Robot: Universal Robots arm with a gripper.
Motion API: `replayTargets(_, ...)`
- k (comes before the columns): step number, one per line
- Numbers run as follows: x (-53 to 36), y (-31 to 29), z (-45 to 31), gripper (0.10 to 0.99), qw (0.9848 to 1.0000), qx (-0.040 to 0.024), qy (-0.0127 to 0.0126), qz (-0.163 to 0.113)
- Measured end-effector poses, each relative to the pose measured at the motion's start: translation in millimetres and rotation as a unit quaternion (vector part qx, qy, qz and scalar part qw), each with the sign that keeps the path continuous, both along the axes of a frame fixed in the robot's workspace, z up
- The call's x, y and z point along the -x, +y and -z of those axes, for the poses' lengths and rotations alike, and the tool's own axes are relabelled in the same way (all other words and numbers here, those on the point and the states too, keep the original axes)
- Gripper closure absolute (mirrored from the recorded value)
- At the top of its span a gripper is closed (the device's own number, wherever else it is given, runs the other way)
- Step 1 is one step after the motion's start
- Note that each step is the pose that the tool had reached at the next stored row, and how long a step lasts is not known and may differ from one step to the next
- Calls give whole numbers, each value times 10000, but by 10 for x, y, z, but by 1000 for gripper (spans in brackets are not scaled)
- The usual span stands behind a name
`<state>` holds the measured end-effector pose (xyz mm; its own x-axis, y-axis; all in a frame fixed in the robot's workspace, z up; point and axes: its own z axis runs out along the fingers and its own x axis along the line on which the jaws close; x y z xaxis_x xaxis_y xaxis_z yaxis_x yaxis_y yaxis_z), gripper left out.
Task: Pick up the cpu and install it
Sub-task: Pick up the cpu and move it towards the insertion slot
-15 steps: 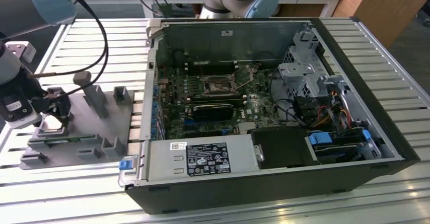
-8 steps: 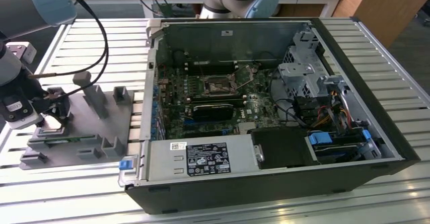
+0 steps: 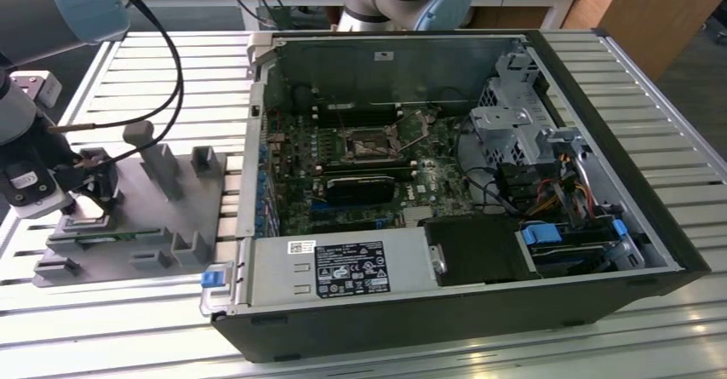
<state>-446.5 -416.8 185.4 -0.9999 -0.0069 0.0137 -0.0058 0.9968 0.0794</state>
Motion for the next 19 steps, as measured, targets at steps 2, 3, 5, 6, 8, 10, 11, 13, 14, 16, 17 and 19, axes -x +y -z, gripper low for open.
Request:
replayTargets(2,1,0,-33,553,10000,2,2,0)
replayTargets(3,0,0,-51,553,10000,1,2,0)
replayTargets(5,0,0,-88,553,10000,2,4,0)
replayTargets(6,0,0,-105,553,10000,2,4,0)
replayTargets(8,0,0,-155,553,10000,2,5,0)
replayTargets(10,0,0,-183,553,10000,2,5,0)
replayTargets(11,0,0,-195,553,10000,-2,5,0)
replayTargets(13,-1,0,-201,553,10000,-5,3,0)
replayTargets(14,0,0,-209,553,10000,-4,5,0)
replayTargets(16,0,0,-225,553,10000,-4,5,0)
replayTargets(17,0,0,-236,553,10000,-4,5,0)
replayTargets(19,0,0,-254,553,10000,-4,5,0)
